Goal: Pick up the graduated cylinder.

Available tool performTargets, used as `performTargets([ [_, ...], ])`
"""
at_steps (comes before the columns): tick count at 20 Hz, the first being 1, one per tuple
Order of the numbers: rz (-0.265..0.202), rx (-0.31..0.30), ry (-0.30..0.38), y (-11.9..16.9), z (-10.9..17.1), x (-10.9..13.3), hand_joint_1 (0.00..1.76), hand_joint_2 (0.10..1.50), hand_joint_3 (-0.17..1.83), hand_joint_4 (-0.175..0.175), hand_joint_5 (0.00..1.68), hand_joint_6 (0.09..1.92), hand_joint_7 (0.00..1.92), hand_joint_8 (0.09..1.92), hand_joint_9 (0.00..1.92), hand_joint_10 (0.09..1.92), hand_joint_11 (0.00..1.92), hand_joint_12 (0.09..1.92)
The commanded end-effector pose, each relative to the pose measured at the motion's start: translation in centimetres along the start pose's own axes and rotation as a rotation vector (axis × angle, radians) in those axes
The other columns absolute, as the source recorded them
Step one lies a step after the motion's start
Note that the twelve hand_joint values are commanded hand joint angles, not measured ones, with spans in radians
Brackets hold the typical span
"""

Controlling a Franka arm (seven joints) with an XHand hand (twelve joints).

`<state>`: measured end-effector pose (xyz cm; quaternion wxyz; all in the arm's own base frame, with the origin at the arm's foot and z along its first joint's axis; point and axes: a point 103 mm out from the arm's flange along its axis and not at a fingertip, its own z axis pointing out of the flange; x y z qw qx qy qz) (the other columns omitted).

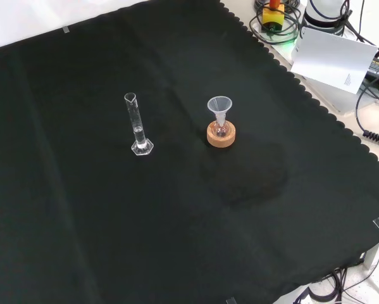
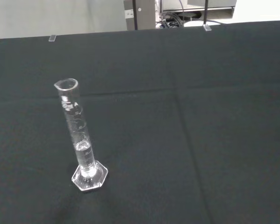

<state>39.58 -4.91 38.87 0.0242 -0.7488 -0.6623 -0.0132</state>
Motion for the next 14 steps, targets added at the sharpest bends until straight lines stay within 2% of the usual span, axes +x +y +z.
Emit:
performTargets([
  [1,-0.019,0.015,0.117,7.0,6.5,-4.1,0.32,1.29,-0.06,-0.023,0.29,0.09,0.09,0.57,0.48,0.28,0.22,1.35],
  [3,-0.026,0.033,0.135,8.2,8.5,-4.4,0.33,1.29,-0.09,-0.019,0.27,0.09,0.08,0.59,0.39,0.48,0.22,1.35],
  [5,-0.047,0.043,0.153,9.1,10.4,-4.5,0.34,1.28,-0.11,-0.017,0.26,0.09,0.08,0.6,0.35,0.58,0.22,1.35],
  [14,-0.099,0.091,0.229,10.6,16.4,-2.5,0.42,1.24,-0.15,-0.019,0.25,0.09,0.1,0.62,0.34,0.65,0.22,1.36],
])
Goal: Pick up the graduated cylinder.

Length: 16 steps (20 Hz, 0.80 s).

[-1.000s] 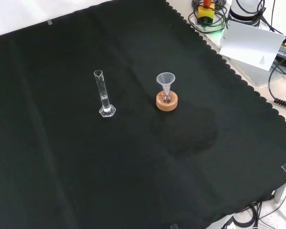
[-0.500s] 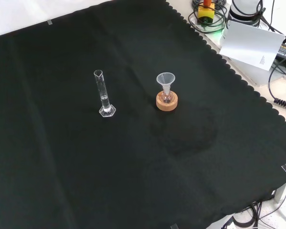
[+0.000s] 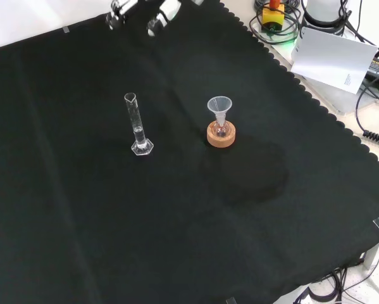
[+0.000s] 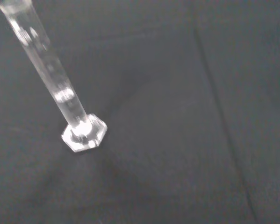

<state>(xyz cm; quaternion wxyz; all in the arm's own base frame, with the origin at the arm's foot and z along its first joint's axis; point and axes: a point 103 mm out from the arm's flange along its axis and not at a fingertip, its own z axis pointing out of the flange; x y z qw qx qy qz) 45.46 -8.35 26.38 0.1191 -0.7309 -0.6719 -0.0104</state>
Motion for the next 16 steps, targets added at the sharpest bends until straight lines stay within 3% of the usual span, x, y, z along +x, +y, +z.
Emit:
performTargets([
  [1,-0.08,-0.045,0.104,4.9,4.2,0.4,0.42,1.24,-0.16,-0.02,0.25,0.09,0.11,0.62,0.34,0.65,0.23,1.36],
  [13,-0.127,-0.007,0.189,6.6,9.4,2.9,0.49,1.18,-0.17,-0.025,0.25,0.09,0.12,0.63,0.36,0.65,0.25,1.35],
  [16,-0.165,-0.071,0.22,6.5,10.1,3.1,0.54,1.16,-0.17,-0.034,0.29,0.09,0.2,0.65,0.44,0.66,0.28,1.35],
])
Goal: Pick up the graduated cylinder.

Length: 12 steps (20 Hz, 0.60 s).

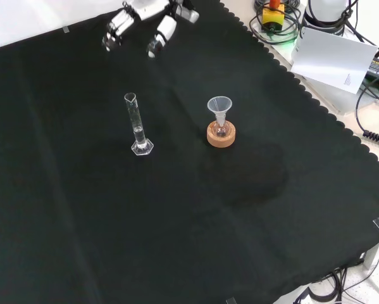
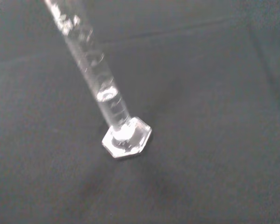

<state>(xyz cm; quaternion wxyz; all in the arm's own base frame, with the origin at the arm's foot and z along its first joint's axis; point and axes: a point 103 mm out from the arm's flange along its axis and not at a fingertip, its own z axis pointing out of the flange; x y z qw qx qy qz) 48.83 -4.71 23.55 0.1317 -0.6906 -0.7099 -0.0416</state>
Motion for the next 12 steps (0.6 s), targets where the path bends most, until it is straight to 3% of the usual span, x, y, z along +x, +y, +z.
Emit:
performTargets([
  [1,-0.057,-0.069,0.173,2.8,7.5,-1.0,0.57,1.15,-0.17,-0.039,0.32,0.09,0.24,0.66,0.49,0.64,0.3,1.34],
  [4,-0.074,-0.055,0.24,2.9,8.6,-1.1,0.63,1.12,-0.17,-0.046,0.37,0.09,0.28,0.66,0.54,0.62,0.34,1.33],
  [12,-0.112,-0.064,0.32,3.7,11.1,-0.4,0.76,1.07,-0.17,-0.048,0.36,0.09,0.29,0.66,0.54,0.6,0.36,1.33],
])
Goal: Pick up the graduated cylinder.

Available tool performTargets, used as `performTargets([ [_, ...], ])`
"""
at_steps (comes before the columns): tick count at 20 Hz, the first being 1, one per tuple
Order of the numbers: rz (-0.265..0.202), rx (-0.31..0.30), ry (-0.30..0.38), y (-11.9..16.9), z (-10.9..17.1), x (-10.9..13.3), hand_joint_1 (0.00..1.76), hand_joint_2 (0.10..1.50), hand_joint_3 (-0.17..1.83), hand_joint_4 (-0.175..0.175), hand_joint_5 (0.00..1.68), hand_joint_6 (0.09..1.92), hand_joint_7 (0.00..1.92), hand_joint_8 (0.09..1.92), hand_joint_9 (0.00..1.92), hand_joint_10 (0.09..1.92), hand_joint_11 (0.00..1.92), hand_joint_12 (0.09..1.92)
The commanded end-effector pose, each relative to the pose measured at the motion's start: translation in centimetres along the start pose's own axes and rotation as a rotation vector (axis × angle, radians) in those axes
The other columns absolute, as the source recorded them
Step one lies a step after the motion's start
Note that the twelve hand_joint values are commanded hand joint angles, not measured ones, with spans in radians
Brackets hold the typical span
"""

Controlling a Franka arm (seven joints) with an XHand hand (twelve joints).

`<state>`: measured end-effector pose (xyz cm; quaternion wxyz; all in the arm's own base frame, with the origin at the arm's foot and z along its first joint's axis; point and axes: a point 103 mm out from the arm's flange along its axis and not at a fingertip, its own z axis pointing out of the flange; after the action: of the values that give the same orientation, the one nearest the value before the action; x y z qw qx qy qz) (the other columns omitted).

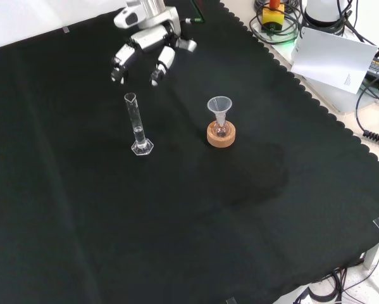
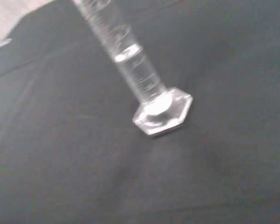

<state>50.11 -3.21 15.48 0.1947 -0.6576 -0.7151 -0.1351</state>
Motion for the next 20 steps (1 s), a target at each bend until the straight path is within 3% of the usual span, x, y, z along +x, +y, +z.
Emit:
performTargets([
  [1,-0.047,-0.026,0.119,1.4,3.4,-0.8,0.76,1.06,-0.17,-0.049,0.36,0.09,0.3,0.66,0.54,0.6,0.37,1.33],
  [11,-0.138,0.009,0.214,3.6,5.9,-0.7,0.78,1.05,-0.17,-0.05,0.35,0.09,0.21,0.62,0.5,0.58,0.34,1.32],
  [20,-0.187,-0.023,0.354,5.0,7.1,0.1,0.85,1.03,-0.17,-0.047,0.41,0.09,0.31,0.66,0.52,0.59,0.33,1.33],
])
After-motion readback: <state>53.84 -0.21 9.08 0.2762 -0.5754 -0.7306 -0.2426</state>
